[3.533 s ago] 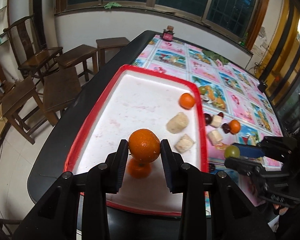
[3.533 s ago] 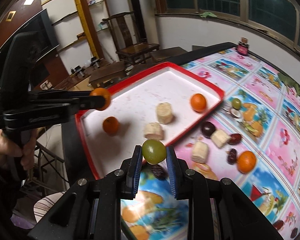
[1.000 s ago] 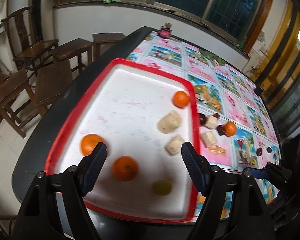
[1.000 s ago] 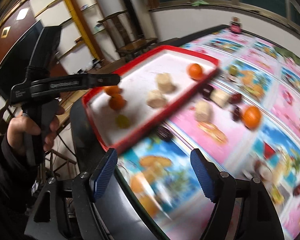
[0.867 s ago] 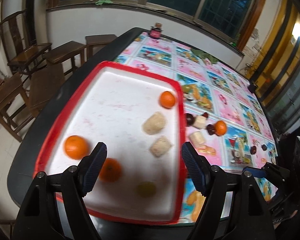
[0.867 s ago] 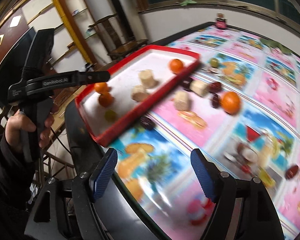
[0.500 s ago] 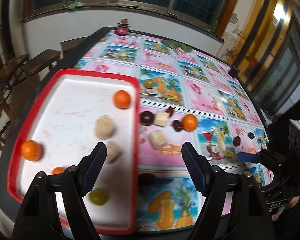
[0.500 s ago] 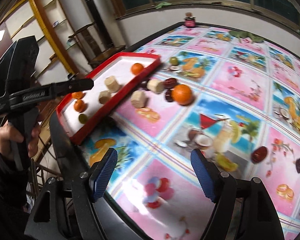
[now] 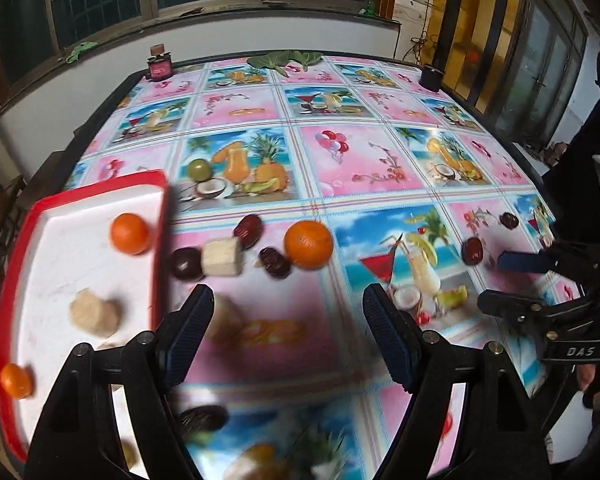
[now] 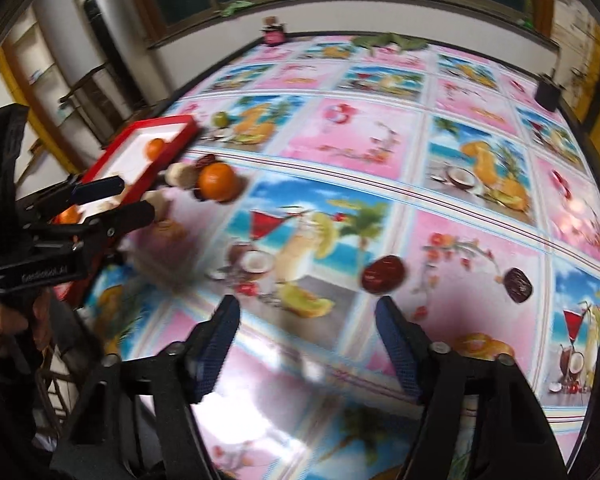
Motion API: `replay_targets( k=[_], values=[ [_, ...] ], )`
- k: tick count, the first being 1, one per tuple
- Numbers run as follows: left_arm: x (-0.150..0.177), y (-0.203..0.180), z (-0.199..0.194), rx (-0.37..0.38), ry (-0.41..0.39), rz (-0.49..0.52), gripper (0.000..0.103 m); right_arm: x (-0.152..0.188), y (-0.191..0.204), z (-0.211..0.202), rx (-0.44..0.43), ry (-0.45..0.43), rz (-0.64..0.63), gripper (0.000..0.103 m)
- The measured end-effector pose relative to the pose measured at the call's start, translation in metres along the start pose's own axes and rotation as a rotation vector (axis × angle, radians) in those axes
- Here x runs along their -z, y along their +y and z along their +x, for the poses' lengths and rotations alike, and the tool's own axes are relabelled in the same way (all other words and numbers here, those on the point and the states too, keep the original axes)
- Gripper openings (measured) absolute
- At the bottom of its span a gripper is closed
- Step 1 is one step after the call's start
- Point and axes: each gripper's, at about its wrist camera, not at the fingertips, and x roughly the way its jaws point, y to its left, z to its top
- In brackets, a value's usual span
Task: Organize fruits
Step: 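Move both tools back to the fruit on the tablecloth, then grasp an orange with the left tool while the right tool grasps a red date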
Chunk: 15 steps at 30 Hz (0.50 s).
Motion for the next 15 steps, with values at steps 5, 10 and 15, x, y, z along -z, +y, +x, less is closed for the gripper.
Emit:
replay_targets(
  k=[5, 10, 15],
  values=[
    [-0.016, -0.004, 0.019, 0.025, 0.003, -0.006, 0.077, -0.006, -0.015, 0.015, 0.04, 0.006, 0.069, 0.054],
    [-0.029, -0.008, 0.041, 0.015, 0.023, 0.022, 0.073, -0.013, -0.021, 0.029, 0.075, 0.013, 0.11, 0.046],
    [-0.03, -0.019, 0.061, -0.021, 0.048, 0.094, 0.061, -0.017, -0.016, 0.037, 0.122, 0.001, 0.103, 0.027]
  ],
)
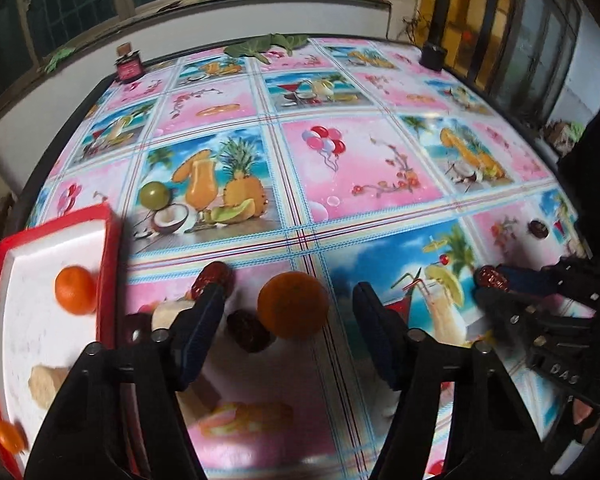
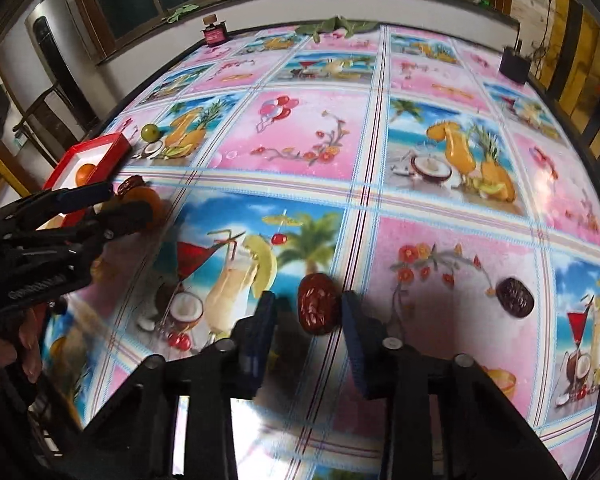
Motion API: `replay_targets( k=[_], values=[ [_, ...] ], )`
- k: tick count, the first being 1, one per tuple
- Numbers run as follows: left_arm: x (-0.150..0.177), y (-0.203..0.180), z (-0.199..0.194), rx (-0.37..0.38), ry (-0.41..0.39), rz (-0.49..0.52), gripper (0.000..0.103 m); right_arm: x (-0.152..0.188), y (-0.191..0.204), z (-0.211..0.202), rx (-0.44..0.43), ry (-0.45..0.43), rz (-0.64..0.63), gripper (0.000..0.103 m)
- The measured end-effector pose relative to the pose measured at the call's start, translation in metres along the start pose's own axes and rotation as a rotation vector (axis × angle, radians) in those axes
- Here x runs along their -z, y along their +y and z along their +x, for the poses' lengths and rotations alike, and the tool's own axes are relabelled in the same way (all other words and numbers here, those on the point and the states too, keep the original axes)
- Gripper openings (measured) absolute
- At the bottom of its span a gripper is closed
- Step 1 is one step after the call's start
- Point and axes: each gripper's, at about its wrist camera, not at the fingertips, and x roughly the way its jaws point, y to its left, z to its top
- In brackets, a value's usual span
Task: Organize fruits
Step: 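Grasp an orange with the left tool while the right tool grasps a red date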
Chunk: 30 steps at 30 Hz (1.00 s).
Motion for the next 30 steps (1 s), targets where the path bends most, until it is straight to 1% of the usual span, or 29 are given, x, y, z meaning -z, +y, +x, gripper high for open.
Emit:
replay_targets(
  k=[1, 2, 3, 5, 8, 13, 18, 25, 30],
  values=[
    [0.001, -0.002, 0.002, -0.007, 0.005, 0.014, 0.053, -0.001, 0.002, 0.001, 0.007, -0.002, -0.004, 0.023],
    [0.001, -0.004, 0.006, -0.005, 0.016, 0.025, 0.046, -0.001, 0.002, 0.001, 0.009, -0.004, -0.008, 0.023],
    [0.001, -0.005, 0.008, -0.001, 0.023, 0.029, 0.035, -0.002, 0.004, 0.002, 0.012, -0.006, -0.012, 0.023],
    [0.003, -0.005, 0.012, -0.007, 0.033, 0.033, 0.035, -0.002, 0.006, 0.002, 0.026, -0.012, -0.024, 0.023],
    [0.004, -0.006, 0.011, -0.002, 0.031, 0.035, 0.034, -0.002, 0.008, 0.0, 0.004, -0.01, -0.011, 0.022],
    [0.011, -0.009, -0.001, 0.031, 0.01, 0.022, 0.034, -0.002, 0.014, -0.01, -0.013, -0.034, -0.019, 0.022],
    [0.023, -0.002, -0.019, 0.07, -0.007, -0.025, 0.034, -0.001, 0.019, -0.014, -0.026, -0.036, -0.025, 0.022],
    [0.041, 0.012, -0.043, 0.087, -0.028, -0.092, 0.034, 0.004, 0.039, -0.019, -0.072, -0.04, -0.066, 0.022],
    [0.048, 0.023, -0.063, 0.083, -0.057, -0.127, 0.035, 0.005, 0.058, -0.028, -0.118, -0.064, -0.115, 0.022]
  ],
)
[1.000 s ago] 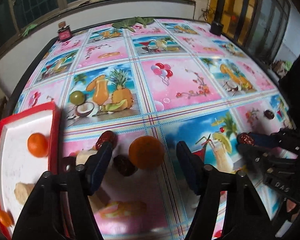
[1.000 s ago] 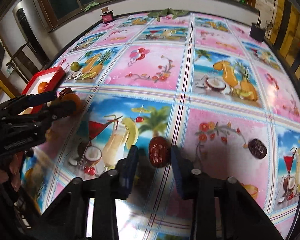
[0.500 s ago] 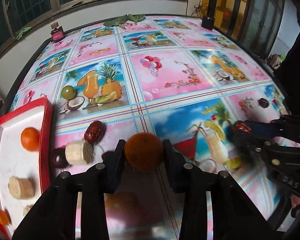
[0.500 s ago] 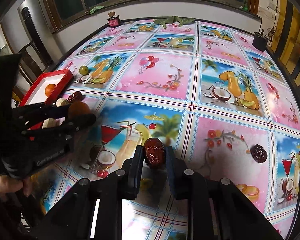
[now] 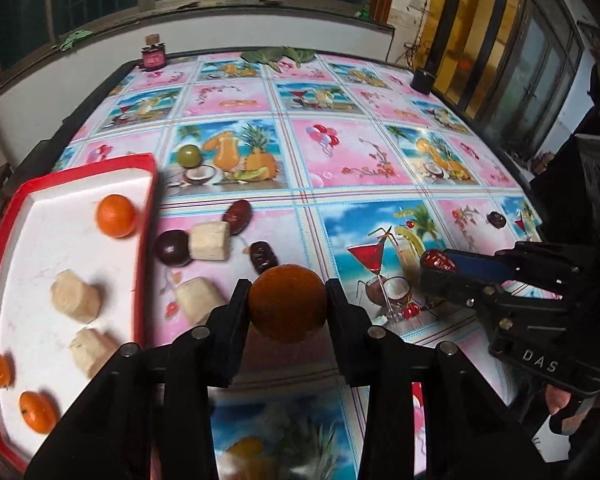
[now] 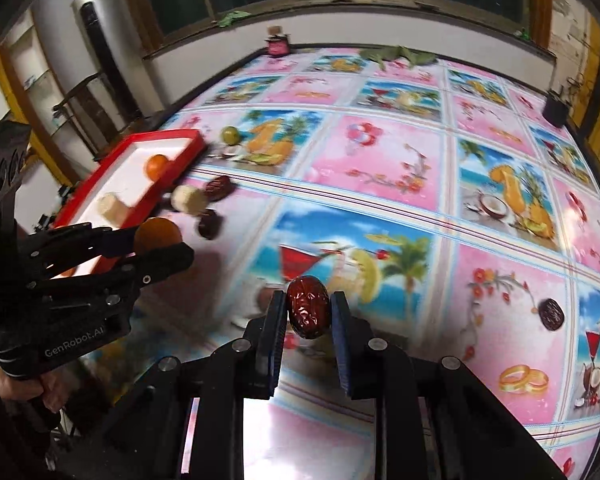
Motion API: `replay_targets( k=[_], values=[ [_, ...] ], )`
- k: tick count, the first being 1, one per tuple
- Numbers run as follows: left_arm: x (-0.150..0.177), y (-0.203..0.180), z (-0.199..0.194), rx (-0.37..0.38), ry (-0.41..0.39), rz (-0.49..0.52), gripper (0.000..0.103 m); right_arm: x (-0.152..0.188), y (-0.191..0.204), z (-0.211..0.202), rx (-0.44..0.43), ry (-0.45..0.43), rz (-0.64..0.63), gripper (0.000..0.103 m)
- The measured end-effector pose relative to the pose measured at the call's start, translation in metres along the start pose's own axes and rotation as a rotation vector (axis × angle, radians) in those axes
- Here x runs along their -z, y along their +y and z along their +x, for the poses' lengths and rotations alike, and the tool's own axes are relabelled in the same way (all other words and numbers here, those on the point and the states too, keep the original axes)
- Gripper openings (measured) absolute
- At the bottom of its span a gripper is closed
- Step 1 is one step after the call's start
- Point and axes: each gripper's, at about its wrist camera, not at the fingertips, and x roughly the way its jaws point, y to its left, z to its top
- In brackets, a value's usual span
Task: Organize fruits
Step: 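Grasp an orange with the left tool while the right tool grasps a red date, then lift and carry the orange and red date over the white tray with both tools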
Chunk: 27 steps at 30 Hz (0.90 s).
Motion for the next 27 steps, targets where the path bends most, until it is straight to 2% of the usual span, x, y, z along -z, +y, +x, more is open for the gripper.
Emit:
replay_targets(
  k=[11, 27],
  values=[
    [0.005, 0.02, -0.027, -0.031, -0.037, -0.041, 0.035, -0.007, 0.036, -0.007, -0.055, -0.024, -0.081, 0.022],
    [0.004, 0.054, -0.045, -0.067, -0.073, -0.109, 0.035, -0.011, 0.052, -0.005, -0.087, -0.016, -0.102, 0.022]
  ],
)
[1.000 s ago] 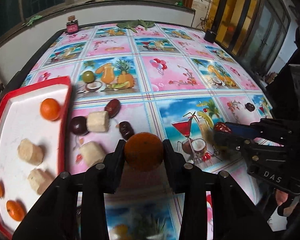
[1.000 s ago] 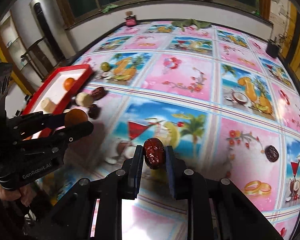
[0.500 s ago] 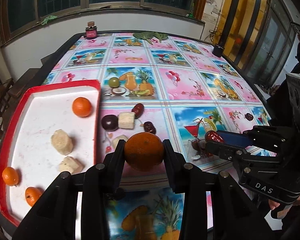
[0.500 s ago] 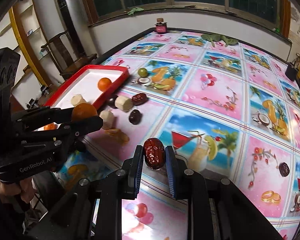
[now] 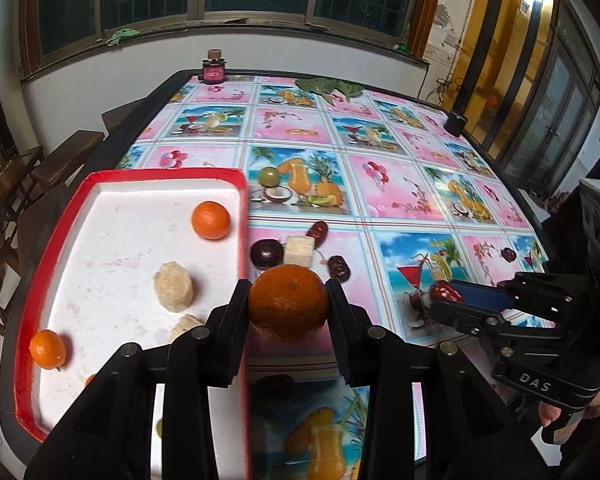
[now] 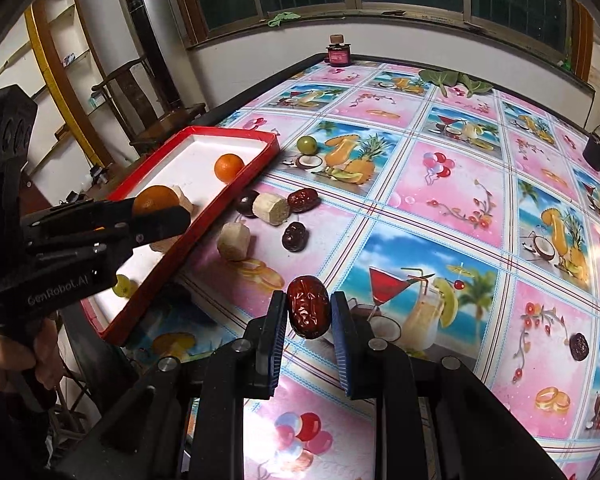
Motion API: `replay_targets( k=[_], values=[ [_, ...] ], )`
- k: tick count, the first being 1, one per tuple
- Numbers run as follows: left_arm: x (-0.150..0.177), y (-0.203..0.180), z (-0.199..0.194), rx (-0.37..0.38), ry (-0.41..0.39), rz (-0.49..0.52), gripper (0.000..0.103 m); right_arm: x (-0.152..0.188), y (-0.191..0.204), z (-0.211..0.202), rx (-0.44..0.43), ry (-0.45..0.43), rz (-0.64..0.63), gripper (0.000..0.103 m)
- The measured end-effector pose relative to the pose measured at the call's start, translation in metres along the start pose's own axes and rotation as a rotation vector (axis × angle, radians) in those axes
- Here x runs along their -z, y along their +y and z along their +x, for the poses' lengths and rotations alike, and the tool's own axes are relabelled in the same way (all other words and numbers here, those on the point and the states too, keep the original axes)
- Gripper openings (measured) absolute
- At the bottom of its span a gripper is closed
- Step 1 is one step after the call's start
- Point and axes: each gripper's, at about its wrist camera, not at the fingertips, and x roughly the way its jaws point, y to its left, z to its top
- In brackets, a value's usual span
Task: Organize fruits
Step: 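Lift and carry the orange and red date over the white tray with both tools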
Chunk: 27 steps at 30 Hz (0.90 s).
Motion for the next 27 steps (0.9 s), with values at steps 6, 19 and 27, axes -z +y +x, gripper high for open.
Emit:
replay_targets(
  k=[6, 19, 27],
  values=[
    [-0.002, 0.01, -0.006, -0.018, -0.01, -0.017, 0.035, -0.001, 0.006, -0.004, -0.023, -0.011, -0.006, 0.022],
    [-0.002, 0.03, -0.015, -0.042, -0.021, -0.053, 0.035, -0.013, 0.025, -0.002, -0.071, -0.02, -0.054, 0.022],
    [0.001, 0.054, -0.021, -0.067, -0.026, -0.103, 0.035, -0.02, 0.035, 0.0, -0.112, -0.029, -0.078, 0.022]
  ],
)
